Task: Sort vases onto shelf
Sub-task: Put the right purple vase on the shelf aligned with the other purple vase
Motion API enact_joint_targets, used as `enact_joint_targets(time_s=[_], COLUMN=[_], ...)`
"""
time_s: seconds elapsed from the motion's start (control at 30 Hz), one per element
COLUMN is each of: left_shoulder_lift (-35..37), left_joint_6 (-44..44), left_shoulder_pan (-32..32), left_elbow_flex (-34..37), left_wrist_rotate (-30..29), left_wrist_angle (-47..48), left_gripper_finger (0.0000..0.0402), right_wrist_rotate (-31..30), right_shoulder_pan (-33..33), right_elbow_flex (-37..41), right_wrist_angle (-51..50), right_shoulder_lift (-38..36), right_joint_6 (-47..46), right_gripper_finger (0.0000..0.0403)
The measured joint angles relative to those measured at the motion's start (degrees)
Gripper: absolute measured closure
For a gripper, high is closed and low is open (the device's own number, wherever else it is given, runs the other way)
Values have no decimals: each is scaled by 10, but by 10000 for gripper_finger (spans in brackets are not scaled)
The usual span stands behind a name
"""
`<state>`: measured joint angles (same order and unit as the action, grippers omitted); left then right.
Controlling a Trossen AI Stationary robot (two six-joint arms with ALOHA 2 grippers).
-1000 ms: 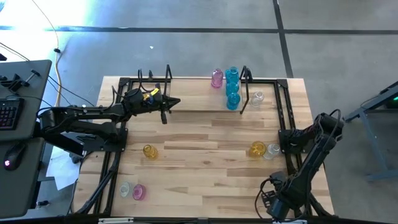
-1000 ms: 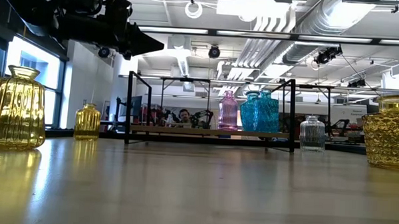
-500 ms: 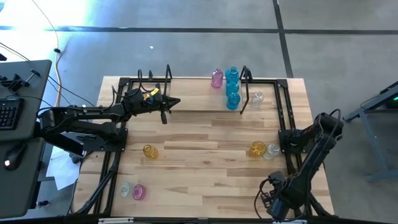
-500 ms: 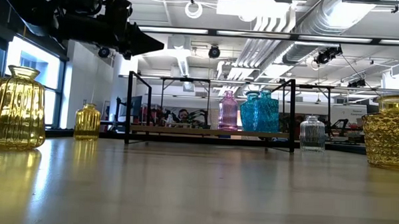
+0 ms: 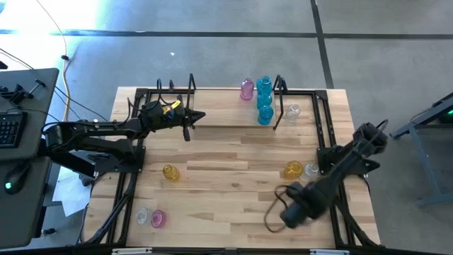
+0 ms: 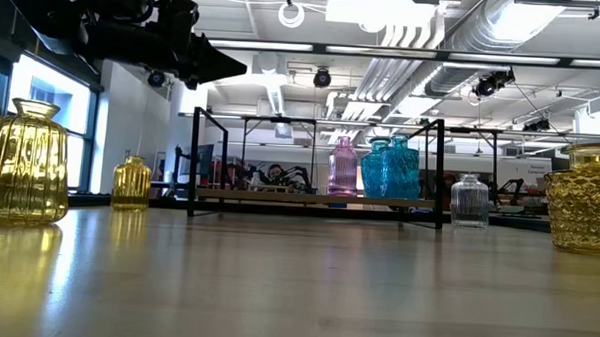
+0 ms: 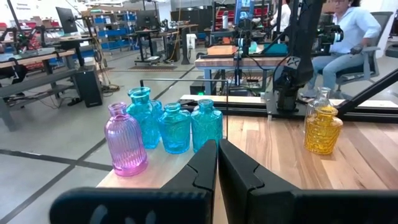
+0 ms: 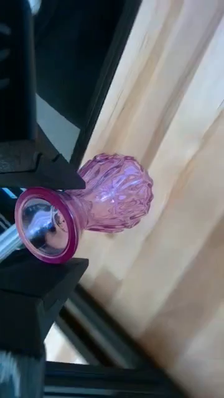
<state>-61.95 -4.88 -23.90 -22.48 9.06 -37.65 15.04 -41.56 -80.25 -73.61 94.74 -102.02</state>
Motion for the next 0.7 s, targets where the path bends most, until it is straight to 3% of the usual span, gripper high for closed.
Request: enact_joint_targets(time_s=[0.43, 0.7], left_shoulder_lift=[0, 0], left_joint_6=[-7, -8], left_shoulder_pan=[0, 0], left_elbow_flex=[0, 0], left_wrist_rotate=[0, 0], left_wrist_angle=[0, 0], left_gripper_finger=[397, 397], right_wrist_rotate=[-94, -163], right_shoulder_pan=[228, 363], right_elbow_flex=[-64, -167], right_wrist_angle=[-45, -125], right_shoulder_lift=[1, 37], right_joint_6=[444, 707], right_gripper_finger=[278, 278])
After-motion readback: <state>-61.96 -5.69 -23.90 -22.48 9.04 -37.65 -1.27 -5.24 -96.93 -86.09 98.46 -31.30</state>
